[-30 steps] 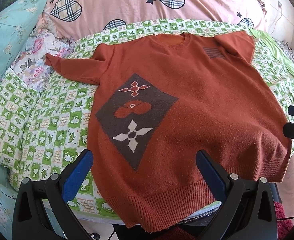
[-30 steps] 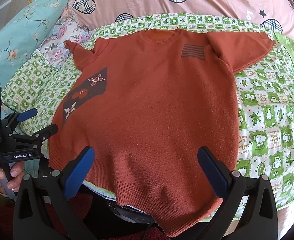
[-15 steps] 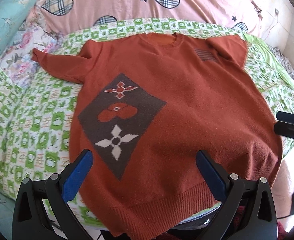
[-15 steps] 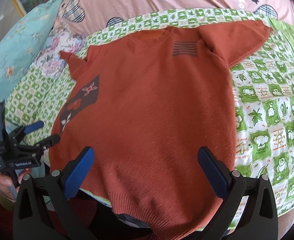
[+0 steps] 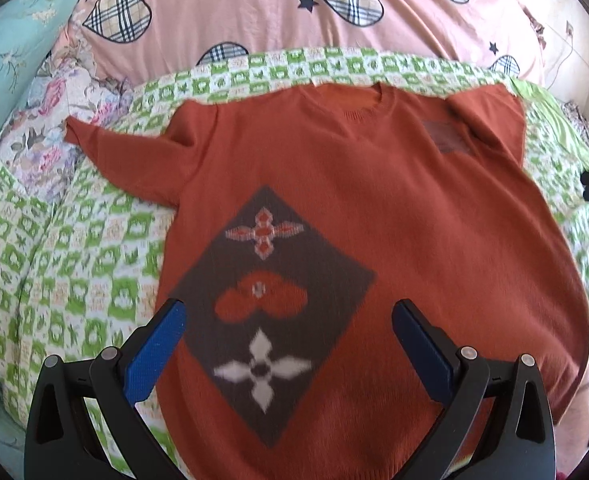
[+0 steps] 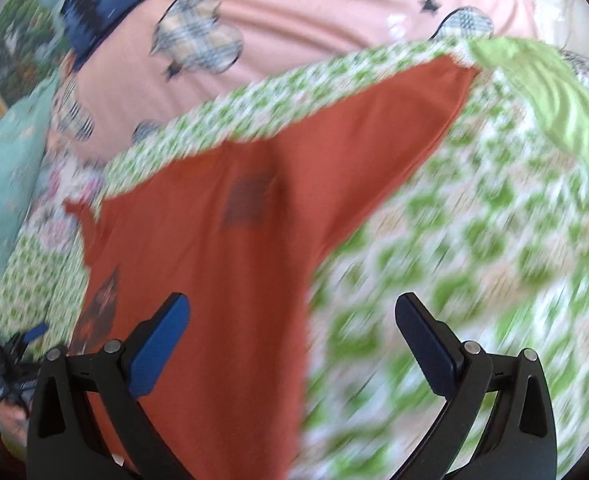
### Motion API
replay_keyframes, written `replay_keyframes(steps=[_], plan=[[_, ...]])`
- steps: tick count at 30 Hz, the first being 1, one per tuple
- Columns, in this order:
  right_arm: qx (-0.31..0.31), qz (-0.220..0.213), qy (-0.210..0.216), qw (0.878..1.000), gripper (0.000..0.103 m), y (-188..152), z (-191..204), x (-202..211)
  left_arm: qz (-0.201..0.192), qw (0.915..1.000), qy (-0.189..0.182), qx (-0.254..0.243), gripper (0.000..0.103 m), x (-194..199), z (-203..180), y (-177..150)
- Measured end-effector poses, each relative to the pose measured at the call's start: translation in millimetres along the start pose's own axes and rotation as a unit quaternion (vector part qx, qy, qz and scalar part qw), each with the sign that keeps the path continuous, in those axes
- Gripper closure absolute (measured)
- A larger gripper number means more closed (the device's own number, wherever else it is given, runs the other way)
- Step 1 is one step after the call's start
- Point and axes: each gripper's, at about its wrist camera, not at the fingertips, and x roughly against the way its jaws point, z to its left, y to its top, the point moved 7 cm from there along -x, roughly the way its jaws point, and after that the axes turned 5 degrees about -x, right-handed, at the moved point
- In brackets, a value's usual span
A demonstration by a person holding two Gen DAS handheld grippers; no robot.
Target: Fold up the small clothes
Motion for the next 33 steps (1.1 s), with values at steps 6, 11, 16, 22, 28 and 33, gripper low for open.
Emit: replay_keyframes(steps=[6, 11, 16, 22, 28, 33], plan=[[-0.111, -0.043, -0.018, 0.993, 0.035, 97.7, -90.0, -27.5, -0.003, 0.9999, -0.005, 0.012, 0.0, -11.0, -0.7, 30.3], [-0.133, -0.072, -0.085, 0.985, 0.042, 171.8, -155.8, -67.8, 0.016, 0.9998, -0.011, 0.007, 0.0, -30.0, -10.5, 39.4], [-0.203, -0.068, -0.086, 0.973, 0.048, 215.0, -208.9, -115.2, 0.042, 0.9991, 0.003, -0.005, 0.0, -54.9, -12.3, 41.3], [-0.232, -0.074, -0.077, 0.967, 0.071, 247.8, -234.7, -148.8, 0.069, 0.9976, -0.001, 0.01, 0.0, -82.7, -10.5, 46.0], [-0.171, -0.068, -0.023, 0.983, 0.095, 241.7, -171.2, -131.2, 0.062, 0.9979, -0.013, 0.015, 0.0, -92.4, -14.7, 55.7], [-0.117, -0.031, 0.075, 0.99, 0.095, 191.4, -51.5, -112.7, 0.051, 0.9981, -0.021, 0.028, 0.0, -92.7, -9.5, 60.5]])
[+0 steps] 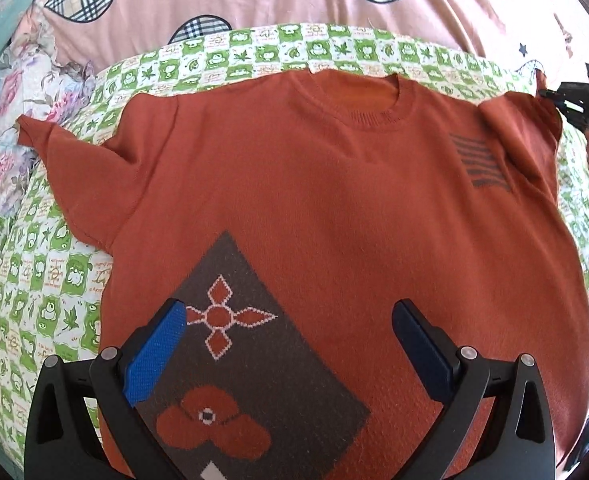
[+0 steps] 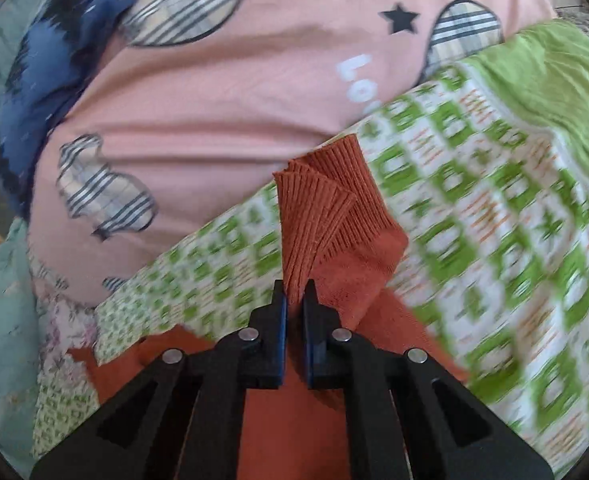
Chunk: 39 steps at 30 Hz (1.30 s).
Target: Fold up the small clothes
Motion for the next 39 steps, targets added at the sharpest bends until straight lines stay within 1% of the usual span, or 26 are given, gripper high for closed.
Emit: replay_keyframes(steps=[3, 4, 5, 6, 7, 8, 11, 13, 16, 17, 18, 19, 20, 21, 24, 27, 29, 31, 32, 33, 34, 35, 36, 37, 38, 39], plan=[[0.019, 0.045, 0.056, 0.997, 0.095, -53.1, 63.6, -11.0, -0.005, 0.9999, -0.007, 0.015, 0.0, 3.8, 9.4, -4.5], [0.022, 0.059, 0.073, 0.995, 0.095, -69.0, 80.5, -17.8, -0.007, 0.9998, -0.005, 0.019, 0.0, 4.7, 11.1, -5.9], [0.026, 0.08, 0.099, 0.992, 0.095, -90.7, 105.6, -28.0, -0.008, 0.9997, -0.005, 0.023, 0.0, 6.3, 15.0, -8.6], [0.032, 0.096, 0.112, 0.988, 0.095, -107.7, 125.0, -42.7, -0.01, 0.9996, -0.003, 0.026, 0.0, 7.4, 18.0, -10.5], [0.04, 0.111, 0.125, 0.985, 0.095, -123.8, 141.7, -48.1, -0.012, 0.9995, -0.003, 0.031, 0.0, 8.6, 21.1, -12.8], [0.052, 0.132, 0.136, 0.981, 0.095, -147.6, 163.9, -63.0, -0.012, 0.9993, -0.003, 0.036, 0.0, 9.8, 25.3, -15.8], [0.067, 0.188, 0.158, 0.967, 0.095, -195.5, 207.9, -97.5, -0.017, 0.9985, -0.008, 0.051, 0.0, 13.8, 37.3, -21.6], [0.073, 0.223, 0.165, 0.958, 0.095, -226.4, 229.7, -118.5, -0.022, 0.9979, -0.015, 0.059, 0.0, 16.2, 44.6, -23.4], [0.085, 0.26, 0.17, 0.947, 0.095, -260.2, 249.8, -139.0, -0.023, 0.997, -0.025, 0.07, 0.0, 15.3, 53.6, -25.2], [0.091, 0.269, 0.169, 0.944, 0.091, -270.1, 253.0, -143.2, -0.022, 0.9966, -0.029, 0.074, 0.0, 14.2, 56.3, -25.9], [0.096, 0.279, 0.166, 0.941, 0.09, -279.5, 256.2, -148.4, -0.022, 0.996, -0.034, 0.079, 0.0, 12.8, 58.5, -25.7], [0.097, 0.289, 0.161, 0.939, 0.084, -286.2, 255.6, -151.1, -0.022, 0.9952, -0.043, 0.085, 0.0, 10.8, 60.9, -24.8], [0.094, 0.3, 0.156, 0.936, 0.075, -292.2, 255.4, -154.8, -0.021, 0.994, -0.055, 0.093, 0.0, 7.5, 62.8, -22.6], [0.081, 0.308, 0.161, 0.934, 0.072, -295.6, 253.7, -155.3, -0.021, 0.9927, -0.065, 0.099, 0.0, 4.9, 63.8, -19.5], [0.055, 0.296, 0.176, 0.937, 0.071, -289.7, 245.5, -139.2, -0.019, 0.9889, -0.099, 0.109, 0.0, -9.2, 62.0, -7.5], [0.052, 0.253, 0.169, 0.951, 0.07, -268.0, 231.0, -105.8, -0.01, 0.9842, -0.131, 0.119, 0.0, -32.8, 59.8, 9.4], [0.049, 0.219, 0.162, 0.961, 0.07, -251.1, 216.6, -75.4, 0.006, 0.9788, -0.154, 0.135, 0.0, -55.1, 59.6, 22.9], [0.049, 0.182, 0.151, 0.971, 0.069, -234.2, 198.5, -43.6, 0.001, 0.9743, -0.165, 0.153, 0.002, -68.4, 64.0, 37.4], [0.048, 0.164, 0.141, 0.975, 0.066, -226.4, 189.7, -31.0, -0.006, 0.9724, -0.169, 0.161, 0.002, -73.2, 67.3, 44.8], [0.047, 0.142, 0.126, 0.981, 0.064, -217.2, 177.9, -17.4, -0.014, 0.9708, -0.172, 0.167, 0.006, -77.0, 70.1, 51.5], [0.044, 0.118, 0.104, 0.987, 0.06, -207.1, 161.5, -3.2, -0.025, 0.9697, -0.175, 0.168, 0.024, -78.1, 71.1, 58.4], [0.039, 0.104, 0.087, 0.99, 0.059, -198.4, 148.6, 5.2, -0.03, 0.9702, -0.175, 0.164, 0.04, -79.4, 71.1, 63.2], [0.034, 0.089, 0.071, 0.993, 0.059, -190.4, 134.1, 14.7, -0.03, 0.9708, -0.179, 0.157, 0.083, -81.4, 70.3, 68.0], [0.027, 0.077, 0.054, 0.995, 0.059, -181.6, 117.2, 23.8, -0.027, 0.9688, -0.196, 0.15, 0.098, -80.8, 68.4, 71.6], [0.022, 0.07, 0.043, 0.996, 0.059, -175.9, 106.5, 28.8, -0.042, 0.9692, -0.191, 0.149, 0.098, -72.3, 72.0, 73.6], [0.016, 0.058, 0.023, 0.998, 0.058, -168.0, 89.7, 34.6, -0.066, 0.973, -0.167, 0.145, 0.098, -62.7, 80.9, 77.6]])
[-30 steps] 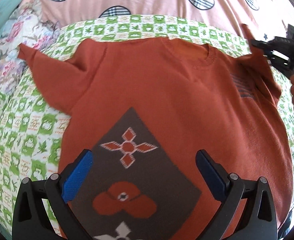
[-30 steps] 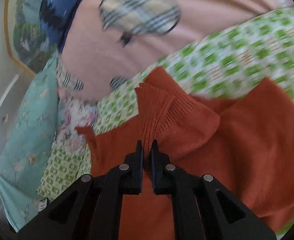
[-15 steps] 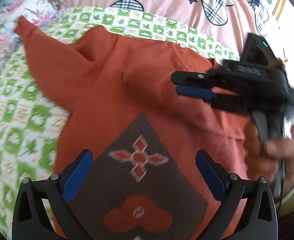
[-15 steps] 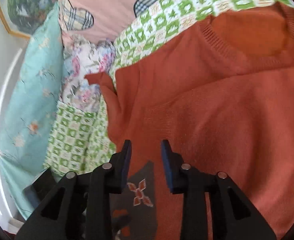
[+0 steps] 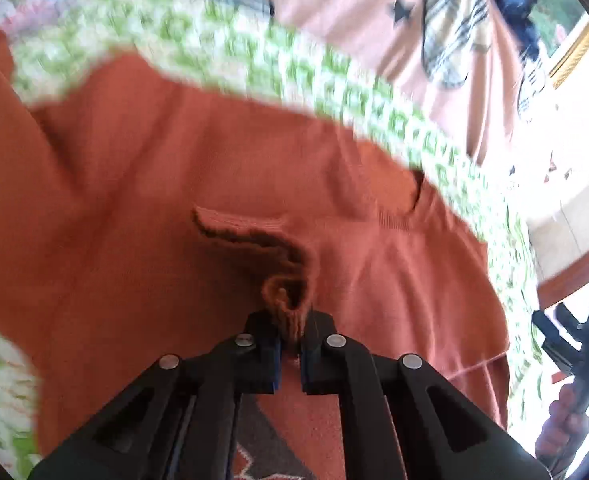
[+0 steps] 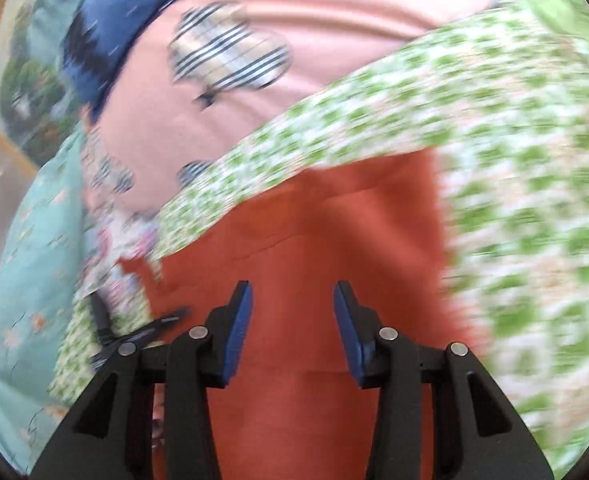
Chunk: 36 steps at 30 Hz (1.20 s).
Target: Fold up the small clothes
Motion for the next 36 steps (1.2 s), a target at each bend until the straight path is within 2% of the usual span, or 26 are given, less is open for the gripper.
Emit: replay_keyframes(steps=[2, 3, 6, 9, 13, 15, 16, 17, 19, 21, 23, 25, 28, 29, 30, 31, 32, 33, 34, 35, 36], plan=[[-0.014, -0.01, -0.041, 0.999, 0.056, 10.2, -29.7, 5.7, -0.029, 0.9985, 0.045, -0.011, 0.098, 19.0, 13.4, 7.5], [-0.019, -0.01, -0.051, 0.998, 0.056, 13.4, -39.8, 4.1, -0.03, 0.9977, 0.061, -0.003, 0.098, 23.2, 26.7, 8.2], [-0.031, 0.007, -0.068, 0.997, 0.056, 19.5, -62.9, -18.5, -0.016, 0.9976, 0.065, 0.016, 0.098, 21.4, 47.0, 4.9], [-0.03, 0.038, -0.07, 0.996, 0.055, 19.6, -65.5, -49.3, -0.015, 0.9979, 0.062, 0.008, 0.098, 23.6, 41.3, -1.3], [0.007, 0.073, -0.093, 0.993, 0.053, 14.4, -52.0, -87.9, -0.004, 0.997, 0.074, -0.019, 0.097, 18.9, 26.9, -7.8], [0.039, 0.078, -0.108, 0.99, 0.054, 12.6, -46.0, -98.2, -0.001, 0.9966, 0.078, -0.025, 0.097, 22.4, 29.6, -13.8], [0.057, 0.081, -0.118, 0.988, 0.087, 11.3, -42.9, -99.5, 0.0, 0.9966, 0.078, -0.027, 0.098, 22.3, 27.9, -14.1], [0.082, 0.082, -0.124, 0.986, 0.092, 13.2, -37.0, -98.4, 0.0, 0.9966, 0.077, -0.029, 0.098, 22.7, 26.9, -15.1], [0.087, 0.06, -0.119, 0.987, 0.092, 24.8, -36.5, -83.8, -0.001, 0.9968, 0.072, -0.034, 0.098, 23.2, 21.2, -12.0], [0.082, 0.038, -0.135, 0.987, 0.092, 39.4, -49.8, -70.2, -0.006, 0.9977, 0.055, -0.039, 0.097, 25.2, 10.9, -8.1], [0.048, 0.054, -0.129, 0.989, 0.092, 40.9, -71.9, -73.4, -0.006, 0.9987, 0.028, -0.042, 0.097, 22.5, -1.1, -7.2], [0.036, 0.068, -0.139, 0.987, 0.089, 36.2, -85.4, -80.4, 0.003, 0.9984, 0.032, -0.047, 0.097, 10.4, -5.7, -10.3], [0.043, 0.023, -0.191, 0.98, 0.081, 37.8, -81.5, -61.3, 0.031, 0.9974, 0.046, -0.047, 0.097, -7.5, -2.1, -20.3], [0.059, -0.008, -0.205, 0.977, 0.079, 38.4, -68.1, -49.6, 0.031, 0.9973, 0.047, -0.047, 0.097, -8.7, -1.3, -22.3], [0.07, -0.018, -0.194, 0.978, 0.079, 35.6, -58.1, -45.9, 0.03, 0.9973, 0.047, -0.047, 0.097, -8.8, -0.4, -22.9], [0.083, -0.016, -0.172, 0.981, 0.074, 30.7, -46.6, -46.8, 0.029, 0.9975, 0.044, -0.046, 0.097, -8.3, 0.3, -23.8], [0.1, 0.009, -0.139, 0.985, 0.066, 18.2, -32.4, -56.0, 0.029, 0.9976, 0.043, -0.044, 0.097, -8.8, 0.9, -24.4], [0.106, 0.033, -0.13, 0.985, 0.063, 8.8, -30.3, -64.2, 0.03, 0.9977, 0.043, -0.043, 0.097, -9.6, 1.6, -24.9], [0.109, 0.059, -0.14, 0.982, 0.063, -0.3, -35.5, -75.0, 0.032, 0.9977, 0.043, -0.042, 0.097, -10.0, 2.7, -25.5], [0.109, 0.066, -0.174, 0.976, 0.068, -3.5, -50.5, -80.2, 0.033, 0.9977, 0.044, -0.041, 0.096, -10.2, 4.2, -26.9], [0.1, 0.059, -0.181, 0.977, 0.074, -1.7, -63.0, -77.6, 0.033, 0.9977, 0.044, -0.04, 0.095, -8.2, 7.2, -27.4]])
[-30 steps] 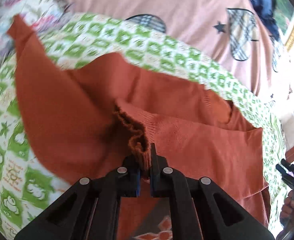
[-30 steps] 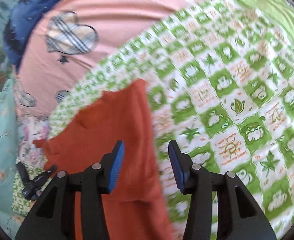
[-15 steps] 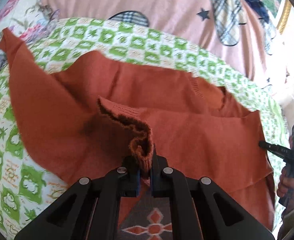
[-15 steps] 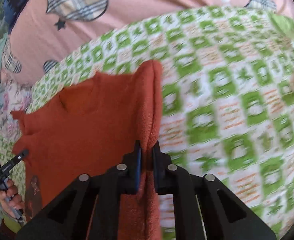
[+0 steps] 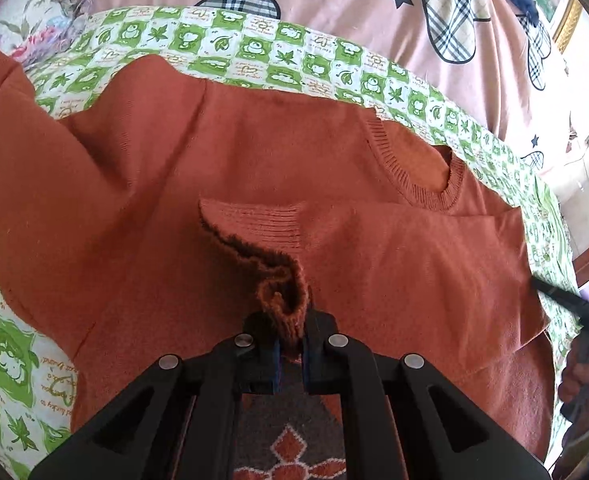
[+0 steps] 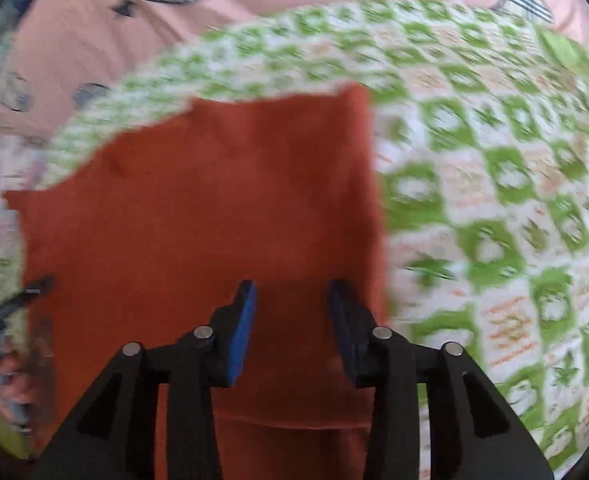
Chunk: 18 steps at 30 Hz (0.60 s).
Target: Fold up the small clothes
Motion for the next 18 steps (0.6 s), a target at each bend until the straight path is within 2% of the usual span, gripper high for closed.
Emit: replay_keyframes(steps=[1, 3, 5, 6, 7, 8, 14, 17, 18], plan=[[-0.025, -0.005, 0.015, 1.0, 0.084, 0.6, -11.0, 4.2, -0.001, 1.0, 0.0, 0.001, 0.093, 3.9, 3.7, -2.5], [-0.063, -0.009, 0.028, 0.998, 0.085, 1.4, -23.7, 16.7, -0.004, 1.0, 0.003, 0.003, 0.093, 13.0, 13.5, -7.7], [-0.066, -0.027, 0.036, 0.997, 0.071, -0.5, -20.5, 38.1, -0.005, 0.9998, 0.016, 0.004, 0.091, 23.5, 26.9, -13.1], [-0.06, -0.032, 0.054, 0.996, 0.066, -3.1, -13.8, 46.7, -0.006, 0.9997, 0.024, 0.005, 0.091, 29.2, 33.7, -15.0], [-0.053, -0.032, 0.076, 0.995, 0.054, -7.1, -2.9, 52.7, -0.012, 0.9992, 0.036, 0.009, 0.091, 38.9, 45.3, -17.1], [-0.042, -0.031, 0.1, 0.994, 0.047, -14.5, 8.9, 62.9, -0.018, 0.9987, 0.044, 0.016, 0.091, 46.8, 55.2, -17.0], [0.001, -0.012, 0.166, 0.986, 0.046, -52.1, 64.5, 77.2, -0.057, 0.99, 0.081, 0.1, 0.088, 82.0, 135.9, 6.1], [0.012, -0.002, 0.174, 0.985, 0.046, -64.1, 85.8, 75.6, -0.076, 0.9824, 0.098, 0.14, 0.07, 87.9, 184.5, 32.5], [0.016, 0.002, 0.177, 0.984, 0.046, -66.4, 90.3, 75.0, -0.08, 0.9813, 0.098, 0.146, 0.057, 87.1, 193.9, 40.7]])
